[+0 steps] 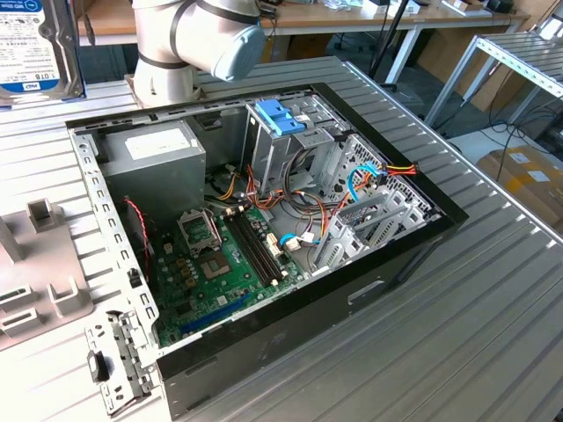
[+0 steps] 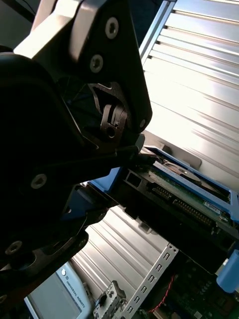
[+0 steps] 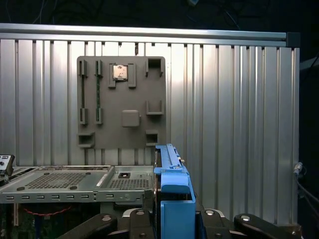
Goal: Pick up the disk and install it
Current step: 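Pick up the disk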
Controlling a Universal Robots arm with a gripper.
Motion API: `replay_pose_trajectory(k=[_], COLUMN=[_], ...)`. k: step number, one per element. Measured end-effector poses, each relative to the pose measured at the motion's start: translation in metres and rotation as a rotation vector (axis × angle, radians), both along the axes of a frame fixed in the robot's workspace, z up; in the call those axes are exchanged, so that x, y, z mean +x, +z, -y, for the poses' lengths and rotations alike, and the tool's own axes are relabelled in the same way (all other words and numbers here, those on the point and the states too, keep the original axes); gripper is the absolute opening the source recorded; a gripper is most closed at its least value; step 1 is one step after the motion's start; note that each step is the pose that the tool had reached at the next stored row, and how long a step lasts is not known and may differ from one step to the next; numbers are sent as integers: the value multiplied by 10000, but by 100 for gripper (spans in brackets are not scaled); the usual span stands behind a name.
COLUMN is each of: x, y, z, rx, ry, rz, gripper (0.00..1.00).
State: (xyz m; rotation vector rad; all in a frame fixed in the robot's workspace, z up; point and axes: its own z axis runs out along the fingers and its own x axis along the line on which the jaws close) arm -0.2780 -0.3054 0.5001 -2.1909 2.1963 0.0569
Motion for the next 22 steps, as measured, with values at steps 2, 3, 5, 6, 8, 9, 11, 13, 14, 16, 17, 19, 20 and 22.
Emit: replay_pose_trajectory(k=[2,3,5,6,8,9,11,13,14,16,17,19,20,22], x=[37,53,102,120,156,173,216,249,267,317,351,388,409,447], y=[0,0,0,0,0,-1,-1,-1,-1,-1,-2,-2,-2,-2], z=[0,0,0,0,0,0,0,0,0,0,0,0,0,0], rx=[0,0,0,0,0,0,1,1,0,0,0,1,0,0], ry=[0,-1,0,0,-1,-1,0,0,0,0,-1,0,0,0], rz=[-1,-1,-1,-1,-1,0,0,0,-1,-1,0,1,-1,0], gripper=[37,37,37,37,37,37,37,37,37,37,37,37,37,37])
